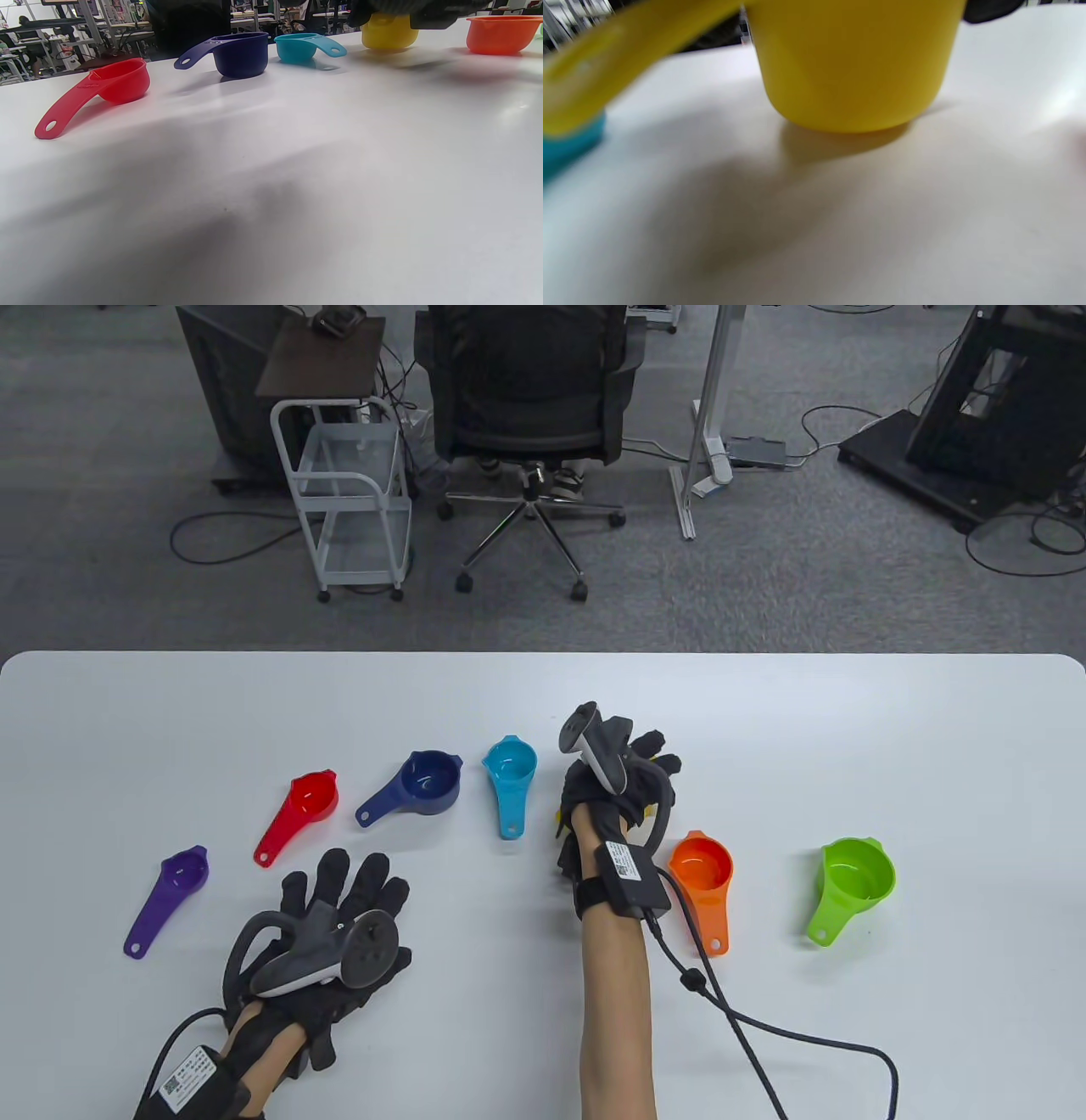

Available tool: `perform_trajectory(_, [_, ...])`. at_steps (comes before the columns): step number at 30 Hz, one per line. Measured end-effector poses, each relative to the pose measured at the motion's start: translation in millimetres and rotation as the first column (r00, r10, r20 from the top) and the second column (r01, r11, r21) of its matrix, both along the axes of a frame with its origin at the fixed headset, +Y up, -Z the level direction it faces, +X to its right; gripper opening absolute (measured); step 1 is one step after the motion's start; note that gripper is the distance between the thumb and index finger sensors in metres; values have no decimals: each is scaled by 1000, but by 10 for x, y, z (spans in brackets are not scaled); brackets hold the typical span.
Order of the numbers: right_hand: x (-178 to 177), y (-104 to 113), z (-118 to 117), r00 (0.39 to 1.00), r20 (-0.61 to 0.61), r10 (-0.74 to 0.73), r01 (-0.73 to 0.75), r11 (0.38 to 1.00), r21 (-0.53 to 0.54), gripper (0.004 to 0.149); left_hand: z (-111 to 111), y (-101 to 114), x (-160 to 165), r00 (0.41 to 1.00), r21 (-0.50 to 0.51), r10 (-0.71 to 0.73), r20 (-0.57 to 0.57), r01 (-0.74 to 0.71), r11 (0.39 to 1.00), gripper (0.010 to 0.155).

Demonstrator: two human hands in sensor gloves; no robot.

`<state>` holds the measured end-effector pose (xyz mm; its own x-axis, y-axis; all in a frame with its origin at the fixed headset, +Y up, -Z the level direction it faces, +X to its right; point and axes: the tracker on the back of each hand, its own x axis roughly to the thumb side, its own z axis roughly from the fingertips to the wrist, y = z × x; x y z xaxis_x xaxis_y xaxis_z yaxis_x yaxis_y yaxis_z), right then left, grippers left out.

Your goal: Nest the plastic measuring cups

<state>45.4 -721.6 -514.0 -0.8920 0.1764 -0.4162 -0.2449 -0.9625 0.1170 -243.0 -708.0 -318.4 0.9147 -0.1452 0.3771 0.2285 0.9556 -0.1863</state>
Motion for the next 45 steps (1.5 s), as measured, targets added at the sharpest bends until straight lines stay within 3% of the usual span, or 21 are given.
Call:
perform_trajectory(5, [-309,327,511,940,-339,47,1,990,141,78,-23,5,-51,1000,10,21,-19,-21,1000,78])
perform_trajectory(8, [-650,459,1055,831,-540,132,-71,989,133,79,-16,-7,-86,999,18,42,-27,-42,999,80])
perform_trajectory(10, [-822,456,1395,772,-618,146,-77,988,137,78,0,2,-100,999,22,41,-30,-40,999,79])
perform_trajectory(14, [-1001,313,1783,701,-709,76,-13,995,94,76,33,41,-100,998,46,55,-21,-54,997,79])
perform_trajectory(21, [-964,79,1908,629,-774,76,5,995,102,78,24,-6,-77,999,26,38,-21,-37,999,79])
perform_trajectory(30, [-988,-131,1908,616,-784,74,-73,997,36,78,-34,-83,-134,998,-22,27,-56,-28,999,78])
perform_trajectory(45, [-943,-158,1912,623,-781,48,-41,999,29,81,-55,-133,-153,996,-89,2,-90,-10,996,78])
